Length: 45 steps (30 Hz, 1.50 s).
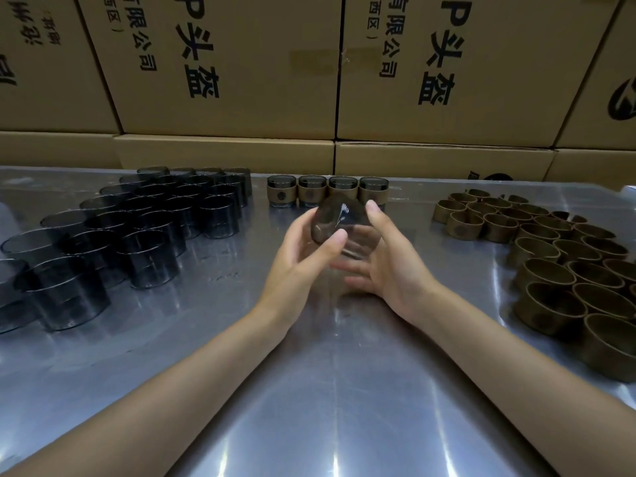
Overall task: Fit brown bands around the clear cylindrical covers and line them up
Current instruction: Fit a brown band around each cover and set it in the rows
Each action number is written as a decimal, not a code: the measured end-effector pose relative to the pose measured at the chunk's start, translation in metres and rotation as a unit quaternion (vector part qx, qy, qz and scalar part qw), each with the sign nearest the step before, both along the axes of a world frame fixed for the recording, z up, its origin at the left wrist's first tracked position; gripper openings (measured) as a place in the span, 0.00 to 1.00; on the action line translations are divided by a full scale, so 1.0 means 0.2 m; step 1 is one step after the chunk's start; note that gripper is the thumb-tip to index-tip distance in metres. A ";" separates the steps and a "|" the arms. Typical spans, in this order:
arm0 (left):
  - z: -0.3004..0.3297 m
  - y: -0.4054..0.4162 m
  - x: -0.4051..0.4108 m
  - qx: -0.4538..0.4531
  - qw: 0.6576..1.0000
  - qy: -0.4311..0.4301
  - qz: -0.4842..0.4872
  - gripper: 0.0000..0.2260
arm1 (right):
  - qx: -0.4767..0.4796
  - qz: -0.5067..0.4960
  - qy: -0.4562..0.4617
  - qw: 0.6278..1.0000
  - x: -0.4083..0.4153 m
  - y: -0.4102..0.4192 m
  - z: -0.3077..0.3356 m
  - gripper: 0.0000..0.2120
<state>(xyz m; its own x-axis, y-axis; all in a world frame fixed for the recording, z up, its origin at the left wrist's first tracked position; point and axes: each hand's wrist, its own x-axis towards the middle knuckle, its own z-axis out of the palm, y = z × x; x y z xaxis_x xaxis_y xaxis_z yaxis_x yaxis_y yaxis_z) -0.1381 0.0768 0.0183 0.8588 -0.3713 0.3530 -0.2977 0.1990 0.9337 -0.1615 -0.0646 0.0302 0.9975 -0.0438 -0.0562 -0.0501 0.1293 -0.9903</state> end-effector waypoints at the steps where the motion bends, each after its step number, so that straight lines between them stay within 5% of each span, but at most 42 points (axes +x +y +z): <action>1: 0.00 0.00 0.01 0.014 0.999 0.029 0.007 0.31 | 0.012 -0.013 -0.008 1.000 0.00 0.00 0.00 0.32; 5: 0.01 0.03 0.05 0.072 0.992 0.092 0.048 0.28 | 0.039 -0.025 -0.036 0.998 -0.02 -0.03 -0.01 0.28; 10: 0.04 0.06 0.09 0.144 0.983 0.109 0.008 0.36 | -0.010 0.025 -0.082 0.996 -0.01 -0.04 -0.04 0.29; 14: 0.02 0.09 0.12 0.132 0.985 0.111 -0.015 0.21 | -0.011 0.038 -0.077 0.996 0.00 -0.06 -0.05 0.31; 22: -0.03 0.14 0.14 0.055 0.994 0.051 -0.082 0.26 | -0.001 0.064 0.018 0.998 0.02 -0.07 0.00 0.31; 28: -0.01 0.12 0.15 0.069 0.991 0.098 -0.056 0.31 | 0.071 0.075 -0.029 0.994 0.00 -0.11 -0.02 0.30; 34: 0.00 0.07 0.13 0.118 0.987 0.105 0.008 0.26 | 0.047 0.088 -0.054 0.994 0.01 -0.11 -0.04 0.30; 38: -0.02 0.11 0.15 0.053 0.992 0.112 -0.034 0.30 | 0.015 0.065 -0.040 0.997 0.03 -0.09 -0.04 0.31; 45: -0.05 0.13 0.15 0.069 0.997 0.026 -0.035 0.29 | -0.040 0.022 -0.015 0.999 0.03 -0.04 -0.04 0.22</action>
